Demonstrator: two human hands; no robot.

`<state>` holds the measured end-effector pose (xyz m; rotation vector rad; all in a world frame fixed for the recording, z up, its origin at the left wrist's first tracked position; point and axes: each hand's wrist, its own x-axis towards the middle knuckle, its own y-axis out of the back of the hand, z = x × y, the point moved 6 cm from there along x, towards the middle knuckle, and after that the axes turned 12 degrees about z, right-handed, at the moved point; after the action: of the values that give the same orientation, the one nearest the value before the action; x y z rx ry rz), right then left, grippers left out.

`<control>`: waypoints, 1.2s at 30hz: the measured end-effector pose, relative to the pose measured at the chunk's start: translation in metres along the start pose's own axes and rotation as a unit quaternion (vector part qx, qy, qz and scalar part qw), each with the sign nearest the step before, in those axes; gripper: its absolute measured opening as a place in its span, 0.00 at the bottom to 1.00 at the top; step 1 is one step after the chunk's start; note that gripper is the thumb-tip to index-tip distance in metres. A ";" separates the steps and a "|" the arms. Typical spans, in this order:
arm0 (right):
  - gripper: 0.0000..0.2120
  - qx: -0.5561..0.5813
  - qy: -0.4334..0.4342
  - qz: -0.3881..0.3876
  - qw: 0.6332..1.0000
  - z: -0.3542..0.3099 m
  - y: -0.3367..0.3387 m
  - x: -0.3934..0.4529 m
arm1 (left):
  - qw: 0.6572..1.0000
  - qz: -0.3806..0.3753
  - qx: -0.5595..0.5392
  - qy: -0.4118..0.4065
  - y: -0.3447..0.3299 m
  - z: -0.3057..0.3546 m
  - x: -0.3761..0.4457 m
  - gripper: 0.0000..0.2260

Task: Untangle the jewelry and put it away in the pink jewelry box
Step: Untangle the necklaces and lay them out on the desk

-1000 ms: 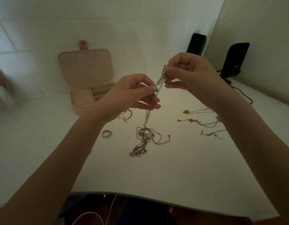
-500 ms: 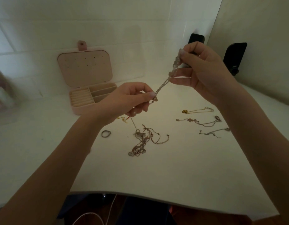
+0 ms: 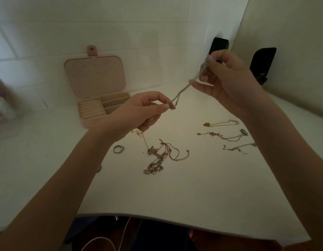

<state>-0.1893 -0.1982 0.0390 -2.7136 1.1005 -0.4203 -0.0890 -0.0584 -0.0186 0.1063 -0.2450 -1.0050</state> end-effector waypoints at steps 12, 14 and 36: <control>0.04 0.085 -0.104 -0.016 0.991 0.022 0.000 -0.001 | 1.000 -0.007 0.001 0.012 0.000 0.004 -0.002 0.13; 0.09 0.113 -0.126 -0.022 0.985 0.024 0.000 -0.002 | 1.000 -0.005 0.009 0.014 0.001 0.003 -0.001 0.14; 0.11 -0.071 -0.075 0.001 0.995 0.027 0.016 0.003 | 0.998 -0.004 0.065 0.019 0.003 -0.007 0.002 0.15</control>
<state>-0.1886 -0.2099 0.0101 -2.8110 1.1306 -0.1406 -0.0837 -0.0585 -0.0247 0.2448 -0.2749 -0.9934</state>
